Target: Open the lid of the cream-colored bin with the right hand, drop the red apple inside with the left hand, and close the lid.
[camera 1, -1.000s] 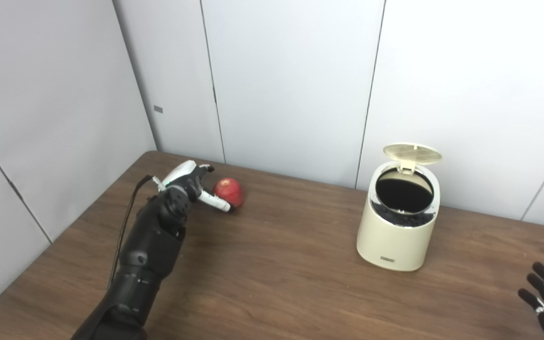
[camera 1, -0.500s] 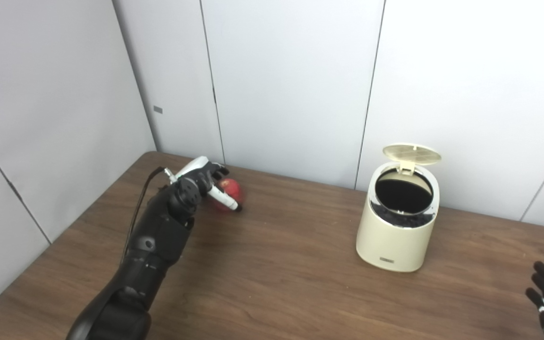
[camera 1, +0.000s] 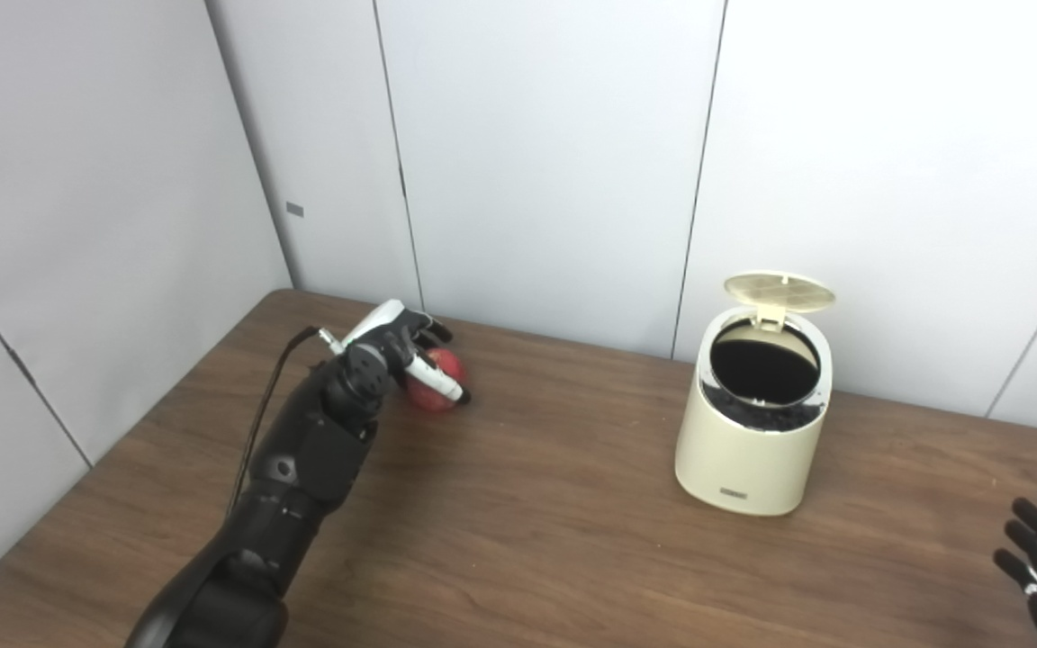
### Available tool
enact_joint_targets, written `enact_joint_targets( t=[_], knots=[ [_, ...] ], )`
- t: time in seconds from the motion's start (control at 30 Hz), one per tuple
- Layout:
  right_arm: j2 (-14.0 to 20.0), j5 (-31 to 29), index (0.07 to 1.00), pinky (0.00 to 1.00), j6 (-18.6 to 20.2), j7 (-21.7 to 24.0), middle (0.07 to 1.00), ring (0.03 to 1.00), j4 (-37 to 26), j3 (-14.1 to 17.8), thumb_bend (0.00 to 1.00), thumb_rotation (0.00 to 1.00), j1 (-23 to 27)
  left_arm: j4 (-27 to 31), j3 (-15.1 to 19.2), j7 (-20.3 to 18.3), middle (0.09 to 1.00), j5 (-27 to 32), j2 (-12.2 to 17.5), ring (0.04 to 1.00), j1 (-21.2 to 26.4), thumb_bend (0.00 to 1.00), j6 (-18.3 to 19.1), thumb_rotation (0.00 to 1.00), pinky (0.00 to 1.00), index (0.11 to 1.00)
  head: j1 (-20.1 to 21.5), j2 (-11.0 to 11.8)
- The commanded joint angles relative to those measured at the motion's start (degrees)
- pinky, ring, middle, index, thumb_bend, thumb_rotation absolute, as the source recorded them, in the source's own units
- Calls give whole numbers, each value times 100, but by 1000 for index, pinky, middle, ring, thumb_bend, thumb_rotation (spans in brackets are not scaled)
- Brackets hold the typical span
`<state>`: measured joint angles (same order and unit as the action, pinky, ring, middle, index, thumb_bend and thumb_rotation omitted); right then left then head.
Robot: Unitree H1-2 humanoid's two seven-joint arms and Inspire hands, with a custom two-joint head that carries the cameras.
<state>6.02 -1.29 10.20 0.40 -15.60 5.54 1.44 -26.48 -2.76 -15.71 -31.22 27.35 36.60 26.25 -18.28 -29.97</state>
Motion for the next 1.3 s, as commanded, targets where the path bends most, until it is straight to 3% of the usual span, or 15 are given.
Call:
enact_joint_targets(
  t=[0.0,0.03,0.13,0.33,0.63,0.77,0.9,0.97,1.27],
  knots=[
    [56,-57,936,892,-293,39,915,924,-87,27,449,1000,121,151,-194,148,535,-169,308,486,237,589,-151,0,430,667,-8,-11],
    [62,-63,938,894,-307,40,912,926,-72,31,443,1000,122,192,-290,165,520,-215,347,435,219,527,-132,0,442,564,-8,-9],
    [83,-87,924,896,-354,49,904,924,-27,39,444,1000,127,269,-497,265,528,-317,427,434,178,502,-108,0,470,484,-9,-17],
    [136,-239,891,926,-496,121,911,935,87,68,447,1000,145,337,-669,447,530,-377,510,466,117,498,-172,0,481,461,-7,-25],
    [195,-330,854,895,-788,222,901,924,325,82,485,1000,152,636,-518,792,527,-233,532,517,-91,495,-376,0,537,433,154,-34],
    [189,-347,847,902,-886,244,892,917,412,81,494,1000,142,1257,-260,999,518,-111,384,453,-296,501,-352,0,478,455,331,-38],
    [176,-316,847,895,-978,226,893,919,559,74,491,1000,148,2214,25,1160,498,0,71,452,-559,502,-248,0,462,472,561,-50],
    [167,-270,845,879,-1052,207,887,914,637,63,507,1000,162,2548,104,1226,481,33,-101,427,-633,482,-210,0,390,483,648,-53],
    [60,-142,842,851,-1218,100,878,898,834,30,533,999,200,3449,13,1378,527,-139,-511,432,-893,474,-437,0,352,487,1166,-55]
  ],
)
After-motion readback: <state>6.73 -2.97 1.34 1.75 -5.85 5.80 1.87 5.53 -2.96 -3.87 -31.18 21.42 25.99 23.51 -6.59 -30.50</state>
